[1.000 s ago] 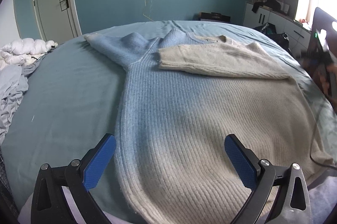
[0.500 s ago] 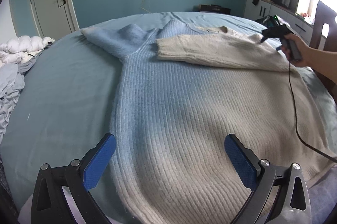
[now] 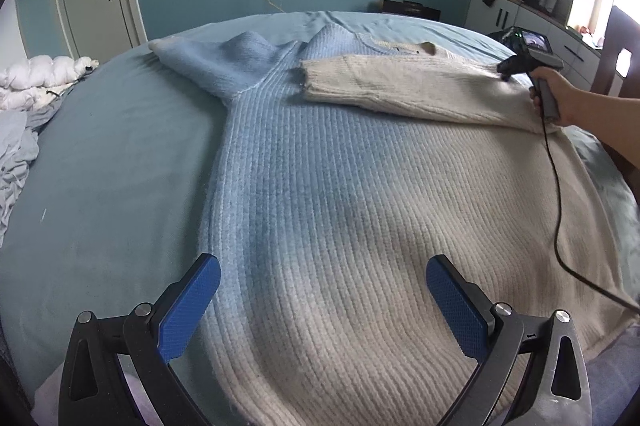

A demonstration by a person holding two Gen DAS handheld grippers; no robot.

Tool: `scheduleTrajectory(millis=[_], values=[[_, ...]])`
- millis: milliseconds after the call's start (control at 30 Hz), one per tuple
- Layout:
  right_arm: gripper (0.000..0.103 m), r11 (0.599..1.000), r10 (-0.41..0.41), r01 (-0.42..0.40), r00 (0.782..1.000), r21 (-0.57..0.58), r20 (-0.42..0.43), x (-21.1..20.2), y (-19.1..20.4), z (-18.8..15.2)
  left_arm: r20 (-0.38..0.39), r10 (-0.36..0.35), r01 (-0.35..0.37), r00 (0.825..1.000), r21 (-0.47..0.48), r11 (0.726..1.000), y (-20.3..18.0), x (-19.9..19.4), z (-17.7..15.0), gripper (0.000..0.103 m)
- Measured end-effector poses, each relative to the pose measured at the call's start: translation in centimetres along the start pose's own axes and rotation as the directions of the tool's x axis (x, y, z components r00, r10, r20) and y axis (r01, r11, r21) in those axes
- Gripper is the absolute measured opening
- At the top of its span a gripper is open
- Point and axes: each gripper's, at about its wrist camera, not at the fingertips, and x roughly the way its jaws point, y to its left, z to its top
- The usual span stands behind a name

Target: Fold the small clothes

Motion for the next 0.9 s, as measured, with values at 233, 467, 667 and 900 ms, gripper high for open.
scheduleTrajectory(millis=[233,467,667,900], values=[[0.091,0.977,0.207,-0.211,0.975,0.038,0.086,-6.3,-4.5,-3.5,0.056,-0.01,0.01,0.998,0.011,1.0,-0.1,-1.6,0.4,0.103],[0.091,0.914,0.287,-0.305,0.952,-0.266,-0.107,-8.5,5.0,-13.2,0.063,-0.014,0.014,0.998,0.001,1.0,0.1,-2.2,0.3,0.103],[0.102,0.929,0.359,-0.364,0.931,-0.066,-0.073,-11.3,7.5,-14.6,0.071,0.003,-0.004,0.997,0.008,1.0,-0.3,-2.7,0.1,0.103],[0.102,0.918,0.397,-0.392,0.895,0.066,-0.202,-11.9,13.7,-11.8,0.079,0.005,-0.006,0.997,0.016,1.0,-0.4,-2.4,0.2,0.103]])
